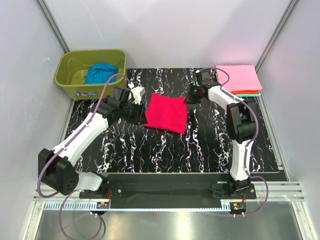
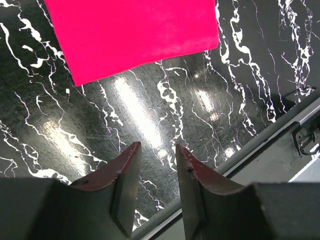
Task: Fold and stack the t-shirts
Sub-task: Fold the tshirt, then neatly place the folded tshirt to the corner
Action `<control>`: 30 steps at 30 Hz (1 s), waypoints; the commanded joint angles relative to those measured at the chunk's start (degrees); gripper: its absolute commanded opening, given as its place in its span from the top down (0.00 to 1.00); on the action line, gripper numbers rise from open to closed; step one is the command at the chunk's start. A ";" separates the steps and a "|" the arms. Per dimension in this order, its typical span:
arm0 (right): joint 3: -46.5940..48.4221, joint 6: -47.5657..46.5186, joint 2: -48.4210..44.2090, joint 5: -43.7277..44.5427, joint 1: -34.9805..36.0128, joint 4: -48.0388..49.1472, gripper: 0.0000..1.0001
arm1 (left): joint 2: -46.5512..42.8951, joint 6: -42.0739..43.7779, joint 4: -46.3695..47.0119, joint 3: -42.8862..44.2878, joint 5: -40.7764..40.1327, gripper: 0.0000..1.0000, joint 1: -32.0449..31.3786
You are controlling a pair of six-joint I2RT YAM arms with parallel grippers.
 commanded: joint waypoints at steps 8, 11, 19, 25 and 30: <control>-0.27 7.59 -4.51 20.51 6.83 -1.85 1.00 | -2.48 1.09 3.10 -0.67 -5.48 0.61 2.07; -0.80 6.37 -5.91 21.13 7.10 -1.67 1.00 | -1.78 1.27 3.45 -0.76 -7.76 0.61 2.16; 1.13 -13.65 -6.62 17.71 4.56 -1.49 1.00 | -1.08 1.27 3.45 -1.46 -10.94 0.62 2.07; 0.34 -21.83 -9.17 6.89 -2.92 0.34 1.00 | -0.99 1.27 3.45 -1.29 -10.06 0.62 2.16; 2.70 -29.21 -9.26 5.75 -4.50 0.35 1.00 | -0.73 0.92 3.63 -1.20 -6.55 0.62 2.07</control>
